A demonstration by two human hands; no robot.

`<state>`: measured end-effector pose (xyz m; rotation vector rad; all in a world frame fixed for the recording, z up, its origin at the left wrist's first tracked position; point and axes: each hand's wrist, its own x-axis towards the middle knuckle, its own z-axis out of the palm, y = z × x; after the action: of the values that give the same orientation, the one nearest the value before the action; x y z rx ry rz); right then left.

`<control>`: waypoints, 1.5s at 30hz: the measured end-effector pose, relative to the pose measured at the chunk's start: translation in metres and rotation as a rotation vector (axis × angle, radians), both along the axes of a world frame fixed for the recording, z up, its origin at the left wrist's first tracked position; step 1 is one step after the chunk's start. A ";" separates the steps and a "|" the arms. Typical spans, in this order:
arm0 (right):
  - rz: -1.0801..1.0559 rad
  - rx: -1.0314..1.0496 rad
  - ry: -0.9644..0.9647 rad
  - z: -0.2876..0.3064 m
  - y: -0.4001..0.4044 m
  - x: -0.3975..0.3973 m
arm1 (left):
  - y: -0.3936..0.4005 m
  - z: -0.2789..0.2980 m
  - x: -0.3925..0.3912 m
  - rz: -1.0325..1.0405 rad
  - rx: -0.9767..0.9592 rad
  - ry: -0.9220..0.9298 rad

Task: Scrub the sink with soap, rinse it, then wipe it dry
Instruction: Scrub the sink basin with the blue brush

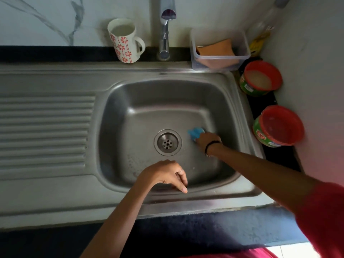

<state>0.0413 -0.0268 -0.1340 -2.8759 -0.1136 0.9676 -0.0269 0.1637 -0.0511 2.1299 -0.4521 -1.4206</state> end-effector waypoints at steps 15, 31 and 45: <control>-0.004 -0.022 0.022 -0.017 0.000 0.012 | -0.019 -0.003 0.010 -0.095 -0.016 -0.004; 0.053 0.021 0.168 0.021 0.007 0.022 | -0.022 -0.009 0.010 -0.052 -0.060 0.034; -0.105 0.031 0.001 0.010 -0.017 0.066 | -0.010 -0.013 0.006 0.017 -0.124 0.103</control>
<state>0.1075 -0.0443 -0.1235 -2.8209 0.0214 0.9398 -0.0209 0.1536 -0.0640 1.9490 -0.4689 -1.4467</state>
